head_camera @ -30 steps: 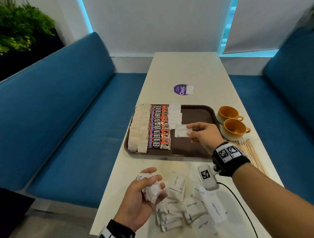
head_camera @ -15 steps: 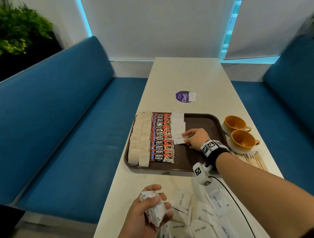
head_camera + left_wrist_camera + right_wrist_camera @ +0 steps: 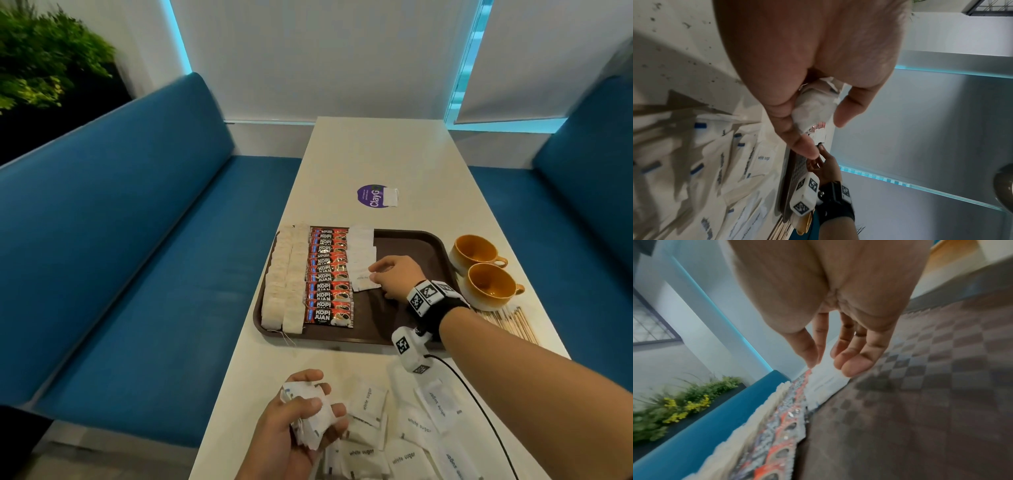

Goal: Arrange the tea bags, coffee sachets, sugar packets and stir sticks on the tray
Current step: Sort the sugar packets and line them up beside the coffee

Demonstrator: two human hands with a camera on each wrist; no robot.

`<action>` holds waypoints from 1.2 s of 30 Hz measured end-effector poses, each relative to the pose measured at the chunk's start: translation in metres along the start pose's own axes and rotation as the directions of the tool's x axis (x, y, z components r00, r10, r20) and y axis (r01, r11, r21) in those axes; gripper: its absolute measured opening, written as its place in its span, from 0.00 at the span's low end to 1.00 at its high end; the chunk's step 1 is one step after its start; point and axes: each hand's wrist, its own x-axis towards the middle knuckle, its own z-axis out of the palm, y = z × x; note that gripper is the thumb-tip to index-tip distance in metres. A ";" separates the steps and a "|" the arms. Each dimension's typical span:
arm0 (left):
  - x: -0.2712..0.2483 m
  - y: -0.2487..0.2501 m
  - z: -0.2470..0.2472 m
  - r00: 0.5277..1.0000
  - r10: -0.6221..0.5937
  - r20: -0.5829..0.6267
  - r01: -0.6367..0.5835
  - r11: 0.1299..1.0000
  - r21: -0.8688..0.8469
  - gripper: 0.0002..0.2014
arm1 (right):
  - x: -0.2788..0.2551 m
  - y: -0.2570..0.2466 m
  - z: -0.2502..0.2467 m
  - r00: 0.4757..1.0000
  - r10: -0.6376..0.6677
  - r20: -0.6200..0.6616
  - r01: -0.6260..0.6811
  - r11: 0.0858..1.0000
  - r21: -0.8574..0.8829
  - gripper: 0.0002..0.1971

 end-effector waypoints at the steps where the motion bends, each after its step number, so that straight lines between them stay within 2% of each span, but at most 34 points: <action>1: -0.002 0.000 0.000 1.000 0.017 0.010 -0.017 1.000 -0.001 0.28 | -0.006 -0.002 -0.003 1.000 -0.015 -0.009 0.015 1.000 0.024 0.04; 5: -0.012 -0.002 0.004 0.995 0.075 0.071 -0.078 0.996 0.038 0.27 | -0.054 -0.014 -0.015 0.995 -0.096 -0.002 0.095 0.988 0.120 0.04; 9: -0.027 -0.007 0.012 0.985 0.088 0.147 -0.094 0.995 0.033 0.25 | -0.130 -0.022 -0.022 0.973 -0.195 0.123 0.161 0.956 0.246 0.02; 12: -0.035 -0.011 0.017 0.981 0.102 0.165 -0.118 0.989 0.092 0.24 | -0.179 -0.017 -0.020 0.948 -0.237 0.214 0.159 0.931 0.328 0.03; 17: -0.044 -0.021 0.021 0.980 0.135 0.143 -0.162 0.966 0.200 0.21 | -0.237 0.003 -0.014 0.937 -0.236 0.257 0.092 0.877 0.472 0.06; 22: -0.051 -0.030 0.027 0.979 0.169 0.113 -0.194 0.941 0.278 0.18 | -0.265 0.024 -0.015 0.934 -0.245 0.261 0.059 0.824 0.563 0.09; 28: -0.056 -0.041 0.031 0.979 0.195 0.062 -0.204 0.921 0.332 0.11 | -0.279 0.035 -0.019 0.946 -0.212 0.247 0.016 0.788 0.615 0.08; 33: -0.057 -0.043 0.028 0.981 0.177 0.079 -0.193 0.871 0.453 0.10 | -0.281 0.034 -0.021 0.980 -0.145 0.137 0.006 0.707 0.707 0.13; 36: -0.056 -0.045 0.027 0.980 0.180 0.088 -0.199 0.838 0.508 0.10 | -0.281 0.032 -0.021 0.985 -0.155 0.081 0.049 0.689 0.723 0.10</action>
